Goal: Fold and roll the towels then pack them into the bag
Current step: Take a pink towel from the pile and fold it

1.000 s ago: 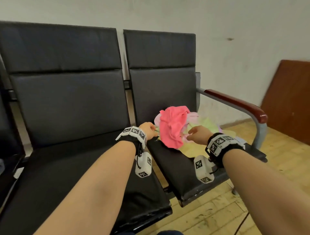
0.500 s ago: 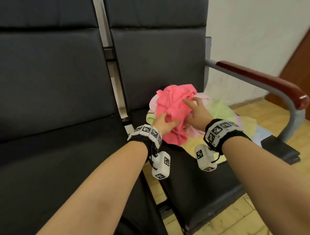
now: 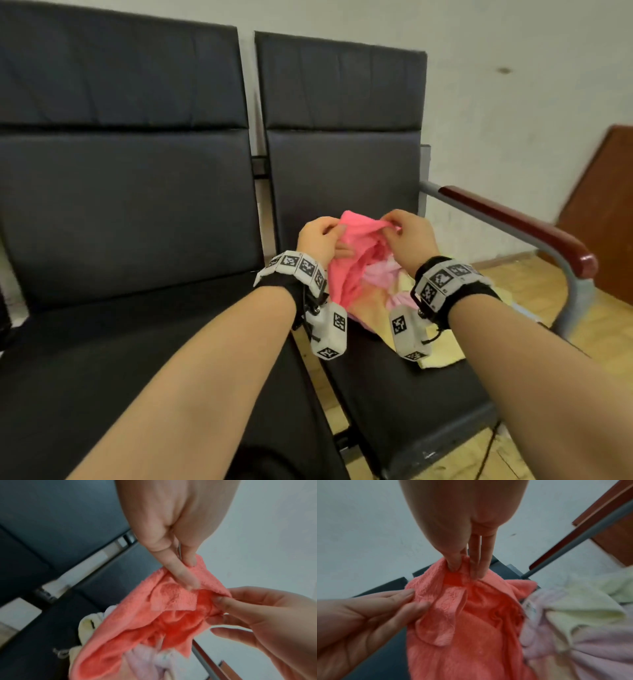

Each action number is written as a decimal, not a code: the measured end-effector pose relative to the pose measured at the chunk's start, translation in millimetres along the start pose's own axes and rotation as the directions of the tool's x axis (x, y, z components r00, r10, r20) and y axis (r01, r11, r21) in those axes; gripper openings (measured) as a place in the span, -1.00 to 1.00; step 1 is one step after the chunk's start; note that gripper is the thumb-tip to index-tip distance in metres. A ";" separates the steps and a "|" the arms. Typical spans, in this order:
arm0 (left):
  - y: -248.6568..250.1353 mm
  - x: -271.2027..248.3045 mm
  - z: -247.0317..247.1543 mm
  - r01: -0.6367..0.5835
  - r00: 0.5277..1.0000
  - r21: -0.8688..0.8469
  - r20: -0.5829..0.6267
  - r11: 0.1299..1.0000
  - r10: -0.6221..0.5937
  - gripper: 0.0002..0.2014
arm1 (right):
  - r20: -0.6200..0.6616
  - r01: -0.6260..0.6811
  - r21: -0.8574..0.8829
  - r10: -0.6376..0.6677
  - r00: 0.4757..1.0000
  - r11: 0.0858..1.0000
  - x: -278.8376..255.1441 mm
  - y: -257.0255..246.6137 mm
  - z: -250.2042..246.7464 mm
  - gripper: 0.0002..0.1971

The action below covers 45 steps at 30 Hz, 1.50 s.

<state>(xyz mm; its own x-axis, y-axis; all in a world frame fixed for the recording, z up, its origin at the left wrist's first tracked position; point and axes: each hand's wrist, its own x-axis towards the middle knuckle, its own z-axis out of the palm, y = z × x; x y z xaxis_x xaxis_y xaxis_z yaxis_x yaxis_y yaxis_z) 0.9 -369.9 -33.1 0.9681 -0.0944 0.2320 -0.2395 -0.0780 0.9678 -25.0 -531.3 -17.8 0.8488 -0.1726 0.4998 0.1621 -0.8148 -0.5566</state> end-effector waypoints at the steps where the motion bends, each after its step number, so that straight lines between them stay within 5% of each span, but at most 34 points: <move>1: 16.2 -6.0 -10.3 -0.038 0.999 0.019 -0.025 0.999 0.038 -0.85 | -0.025 0.023 0.009 -0.023 0.999 1.000 -2.7 -17.1 -9.5 -0.82; 9: 98.4 -83.9 -108.4 -0.223 0.954 0.272 -0.137 0.936 0.267 -0.84 | -0.087 0.162 0.107 -0.153 0.984 0.981 -68.9 -129.0 -45.1 -0.83; 18: 95.1 -183.8 -187.2 -0.267 0.913 0.368 -0.199 0.891 0.356 -0.84 | -0.058 0.357 0.183 -0.352 0.934 0.916 -161.8 -195.1 -13.3 -0.87; 22: 83.4 -201.2 -211.7 -0.290 0.886 0.373 -0.242 0.881 0.395 -0.83 | -0.031 0.311 0.271 -0.314 0.949 0.911 -183.5 -215.7 7.2 -0.88; 27: 47.6 -209.3 -231.9 -0.217 0.896 0.314 -0.311 0.924 0.316 -0.88 | -0.027 0.204 0.330 -0.207 0.978 0.922 -198.1 -215.3 42.0 -0.76; 31: -0.6 -212.7 -228.7 -0.036 0.914 0.158 -0.394 0.987 0.097 -0.92 | 0.022 0.122 0.387 -0.141 0.990 0.914 -212.0 -191.9 72.2 -0.84; 36: -45.4 -214.0 -210.2 0.155 0.855 0.052 -0.508 0.987 -0.107 -0.87 | 0.180 -0.007 0.465 -0.087 0.980 0.885 -218.7 -159.2 102.1 -0.94; 38: -52.8 -211.9 -203.4 0.210 0.870 0.096 -0.473 0.973 -0.141 -0.80 | 0.192 -0.030 0.445 -0.062 0.979 0.895 -221.0 -148.6 110.3 -0.90; 42: -37.3 -211.1 -196.5 0.170 0.967 0.197 -0.221 0.966 -0.125 -0.54 | 0.201 -0.073 0.427 -0.016 0.979 0.901 -225.0 -138.6 110.0 -0.66; 45: -27.3 -218.3 -197.7 0.232 0.969 0.242 0.022 0.942 -0.245 -0.49 | 0.180 -0.118 0.450 0.039 0.983 0.885 -221.3 -130.6 103.6 -0.63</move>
<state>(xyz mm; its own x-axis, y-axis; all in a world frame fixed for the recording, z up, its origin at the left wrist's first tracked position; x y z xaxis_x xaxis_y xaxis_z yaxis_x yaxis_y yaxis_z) -189.5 -151.0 -90.7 0.9955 -0.0939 -0.0141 -0.0183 -0.3356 0.9418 -181.9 -329.4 -124.5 0.9313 -0.1020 0.3497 0.2698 -0.4519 -0.8503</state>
